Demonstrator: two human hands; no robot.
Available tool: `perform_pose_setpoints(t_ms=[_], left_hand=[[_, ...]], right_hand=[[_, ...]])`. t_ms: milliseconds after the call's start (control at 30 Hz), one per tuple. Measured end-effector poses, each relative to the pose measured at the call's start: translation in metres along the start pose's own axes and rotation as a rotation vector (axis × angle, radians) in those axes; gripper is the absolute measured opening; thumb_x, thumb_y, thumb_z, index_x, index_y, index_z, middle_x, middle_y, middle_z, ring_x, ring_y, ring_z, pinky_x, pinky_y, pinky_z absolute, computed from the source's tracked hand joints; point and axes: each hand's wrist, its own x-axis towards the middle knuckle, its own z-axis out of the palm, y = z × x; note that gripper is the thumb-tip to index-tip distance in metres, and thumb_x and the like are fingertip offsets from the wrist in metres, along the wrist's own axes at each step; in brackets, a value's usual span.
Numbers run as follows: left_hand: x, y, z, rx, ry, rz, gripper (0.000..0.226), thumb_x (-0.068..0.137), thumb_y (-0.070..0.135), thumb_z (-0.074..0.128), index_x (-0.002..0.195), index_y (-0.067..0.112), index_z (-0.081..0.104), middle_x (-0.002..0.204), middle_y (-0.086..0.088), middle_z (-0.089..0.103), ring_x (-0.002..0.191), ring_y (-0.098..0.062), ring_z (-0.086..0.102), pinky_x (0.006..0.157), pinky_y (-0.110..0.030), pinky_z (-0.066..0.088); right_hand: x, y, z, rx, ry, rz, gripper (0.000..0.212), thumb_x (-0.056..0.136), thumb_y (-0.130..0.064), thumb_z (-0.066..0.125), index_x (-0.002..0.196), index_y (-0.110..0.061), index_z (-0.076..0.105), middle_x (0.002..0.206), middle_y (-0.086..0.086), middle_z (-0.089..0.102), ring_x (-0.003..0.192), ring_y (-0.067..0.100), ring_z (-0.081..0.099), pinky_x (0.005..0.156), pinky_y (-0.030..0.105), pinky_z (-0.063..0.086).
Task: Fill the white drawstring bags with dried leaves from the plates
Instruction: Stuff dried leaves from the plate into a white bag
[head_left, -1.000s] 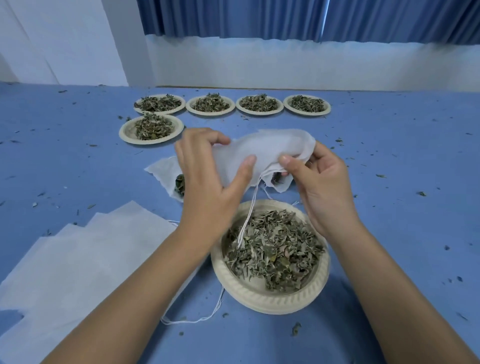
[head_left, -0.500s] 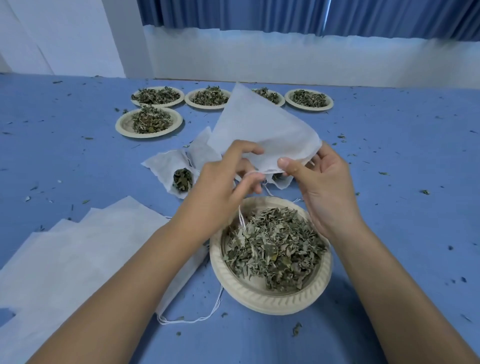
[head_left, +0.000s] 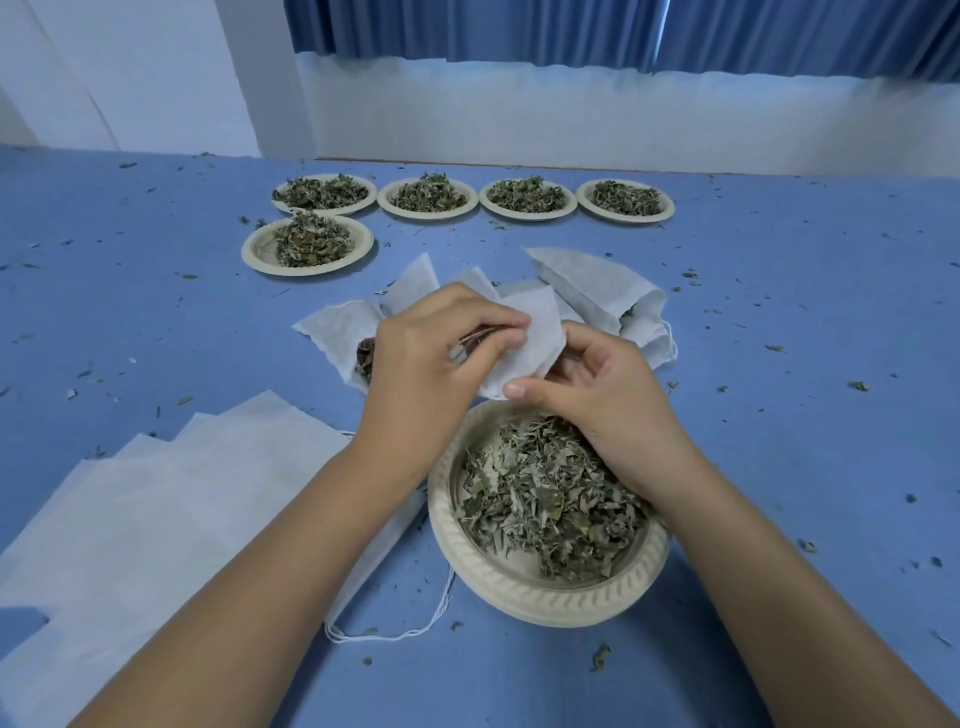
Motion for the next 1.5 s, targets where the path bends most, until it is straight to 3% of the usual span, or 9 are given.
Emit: perform_pose_setpoints(t_ms=[100,267,400,867,1000,1133,1267,1400,1500], left_hand=[[-0.002,0.004,0.002,-0.102,-0.006,-0.166,0.024,0.079,0.007,0.078,0.1,0.012,0.067,0.08,0.003,0.069,0.076,-0.005,0.065,0.077,-0.022,0.054],[-0.002,0.003,0.004,-0.257,0.03,-0.374,0.026,0.076,0.014,0.081,0.079,0.021,0.056,0.073,0.004,0.07,0.068,-0.008,0.066,0.066,-0.02,0.053],[-0.002,0.003,0.004,-0.319,-0.064,-0.362,0.002,0.082,0.017,0.075,0.081,0.018,0.074,0.075,0.004,0.073,0.068,-0.012,0.068,0.066,-0.024,0.055],[0.004,-0.001,-0.005,-0.328,-0.174,-0.352,0.015,0.08,0.006,0.077,0.083,0.02,0.075,0.076,0.008,0.074,0.07,-0.004,0.067,0.068,-0.017,0.051],[0.011,-0.002,-0.018,-0.11,0.178,-0.213,0.018,0.084,0.005,0.072,0.092,0.021,0.071,0.082,0.013,0.069,0.073,0.005,0.062,0.071,-0.012,0.047],[0.018,-0.008,-0.043,0.296,0.482,0.161,0.016,0.087,-0.003,0.064,0.089,0.01,0.073,0.082,-0.006,0.068,0.078,-0.01,0.061,0.074,-0.013,0.043],[0.012,-0.006,-0.027,0.455,0.237,0.273,0.013,0.082,-0.012,0.061,0.085,-0.006,0.072,0.08,-0.019,0.065,0.078,-0.029,0.058,0.069,-0.03,0.043],[-0.002,0.001,-0.002,0.376,-0.195,-0.097,0.02,0.079,-0.008,0.062,0.09,0.001,0.076,0.085,-0.015,0.068,0.08,-0.029,0.063,0.075,-0.036,0.047],[-0.008,0.002,0.003,0.292,-0.235,-0.3,0.018,0.082,0.002,0.068,0.092,0.012,0.078,0.085,-0.004,0.07,0.071,-0.011,0.06,0.071,-0.018,0.046]], right_hand=[[-0.001,-0.003,0.004,0.017,0.014,-0.01,0.035,0.077,0.012,0.068,0.106,0.023,0.052,0.101,0.034,0.064,0.087,0.022,0.063,0.082,0.034,0.056],[-0.002,-0.005,0.001,-0.001,0.023,-0.052,0.019,0.084,0.007,0.064,0.1,0.015,0.062,0.077,0.006,0.072,0.073,0.011,0.068,0.075,0.021,0.056],[-0.001,-0.004,0.0,-0.004,0.076,-0.068,0.009,0.088,0.001,0.061,0.096,-0.001,0.068,0.087,0.015,0.071,0.077,0.017,0.069,0.081,0.03,0.056],[0.0,-0.01,-0.012,0.026,-0.004,-0.145,0.007,0.089,0.003,0.056,0.087,-0.002,0.06,0.085,0.002,0.068,0.084,0.014,0.067,0.087,0.031,0.055],[-0.007,-0.021,-0.018,-0.259,-0.084,-0.229,0.018,0.08,-0.001,0.073,0.084,-0.014,0.062,0.09,-0.003,0.069,0.091,0.011,0.065,0.084,0.026,0.051],[-0.019,-0.024,-0.007,-0.715,-0.489,-0.223,0.038,0.069,-0.039,0.083,0.102,-0.032,0.066,0.11,-0.019,0.057,0.124,0.007,0.042,0.105,0.027,0.033],[-0.023,-0.008,0.011,-1.078,-0.577,-0.282,0.035,0.075,-0.044,0.077,0.106,-0.039,0.063,0.113,-0.018,0.05,0.121,0.009,0.032,0.103,0.027,0.028],[-0.02,-0.009,0.011,-0.992,-0.591,-0.384,0.012,0.08,-0.017,0.077,0.091,-0.017,0.073,0.091,-0.011,0.067,0.097,0.002,0.047,0.093,0.025,0.032],[-0.018,-0.017,0.009,-0.764,-0.539,-0.336,0.012,0.076,-0.005,0.079,0.086,-0.008,0.075,0.089,-0.002,0.07,0.092,0.008,0.061,0.089,0.029,0.047]])
